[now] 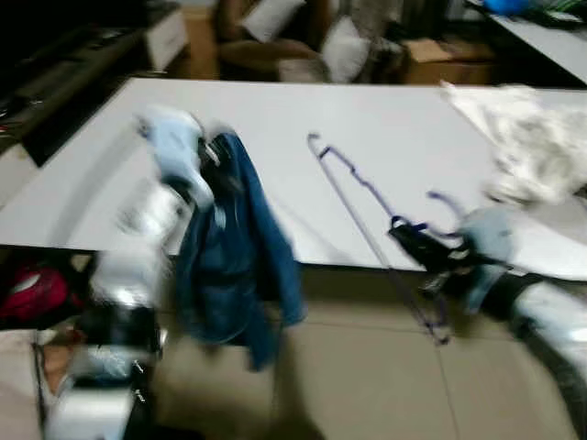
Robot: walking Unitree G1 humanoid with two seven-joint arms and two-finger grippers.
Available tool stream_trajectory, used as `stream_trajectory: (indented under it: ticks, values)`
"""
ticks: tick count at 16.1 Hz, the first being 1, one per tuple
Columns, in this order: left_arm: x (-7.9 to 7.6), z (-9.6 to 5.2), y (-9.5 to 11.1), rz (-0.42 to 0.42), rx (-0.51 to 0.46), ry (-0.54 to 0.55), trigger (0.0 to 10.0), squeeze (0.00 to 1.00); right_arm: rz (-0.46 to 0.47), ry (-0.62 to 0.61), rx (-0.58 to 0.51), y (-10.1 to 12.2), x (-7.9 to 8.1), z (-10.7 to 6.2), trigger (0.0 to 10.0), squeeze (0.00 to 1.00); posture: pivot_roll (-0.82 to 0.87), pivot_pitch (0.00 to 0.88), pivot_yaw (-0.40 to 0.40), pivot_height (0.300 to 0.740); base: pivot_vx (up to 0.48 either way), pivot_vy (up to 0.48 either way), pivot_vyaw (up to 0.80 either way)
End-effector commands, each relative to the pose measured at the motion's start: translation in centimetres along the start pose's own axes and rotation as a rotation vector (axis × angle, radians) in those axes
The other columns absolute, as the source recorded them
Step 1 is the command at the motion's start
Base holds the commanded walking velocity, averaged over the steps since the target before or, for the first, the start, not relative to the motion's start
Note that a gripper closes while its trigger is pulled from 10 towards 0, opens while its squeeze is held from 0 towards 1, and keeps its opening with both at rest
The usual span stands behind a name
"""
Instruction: Hang hanger
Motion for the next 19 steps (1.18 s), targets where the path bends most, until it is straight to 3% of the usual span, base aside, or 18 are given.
stream_trajectory:
  ticks: [1,3,5,9,13,15,19]
  values:
    - [0.5,0.5,1.5,-0.001,-0.047,0.001,10.0,0.00,-0.005,0.073,-0.026,0.8,0.2,-0.8,10.0,0.00,-0.16,0.000,0.034,0.740,0.442,0.000,0.00]
    - [1.1,2.2,3.7,0.046,-0.070,-0.016,10.0,0.00,-0.026,0.257,0.041,1.0,0.4,-3.5,10.0,0.00,-0.16,0.000,0.030,0.740,0.444,0.000,0.00]
    - [1.2,3.1,4.7,0.070,-0.078,-0.037,10.0,0.00,-0.007,0.334,0.083,0.9,0.6,-4.8,10.0,0.00,-0.16,0.000,0.030,0.740,0.442,0.000,0.00]
    - [0.2,4.9,6.4,0.100,-0.085,-0.123,10.0,0.00,0.024,0.445,0.059,2.2,1.1,-5.6,10.0,0.00,-0.16,0.000,0.031,0.740,0.442,0.000,0.00]
    - [-3.0,6.4,7.5,0.052,-0.114,-0.268,10.0,0.00,0.015,0.518,0.052,2.2,2.2,-4.4,10.0,0.00,-0.17,0.000,0.037,0.740,0.441,0.000,0.00]
    - [-4.9,6.4,7.6,0.032,-0.103,-0.366,10.0,0.00,-0.008,0.520,0.057,1.8,2.0,-3.0,10.0,0.00,-0.17,0.000,0.039,0.740,0.364,0.000,0.00]
    - [-6.4,5.6,7.6,0.027,-0.098,-0.480,10.0,0.00,-0.049,0.502,0.088,1.0,1.1,-0.8,10.0,0.00,-0.16,0.000,0.030,0.740,0.000,0.000,0.00]
Point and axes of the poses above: a point about 5 cm out from each wrist's last joint towards the gripper, its own z axis pointing out of the wrist towards the gripper, its own y axis along the axis of the wrist's last joint, x = y × z, the point moved 3 cm from there along z, pointing out of the wrist towards the gripper, and after that the axes turned 14 degrees about -z, right-handed, at the moved point
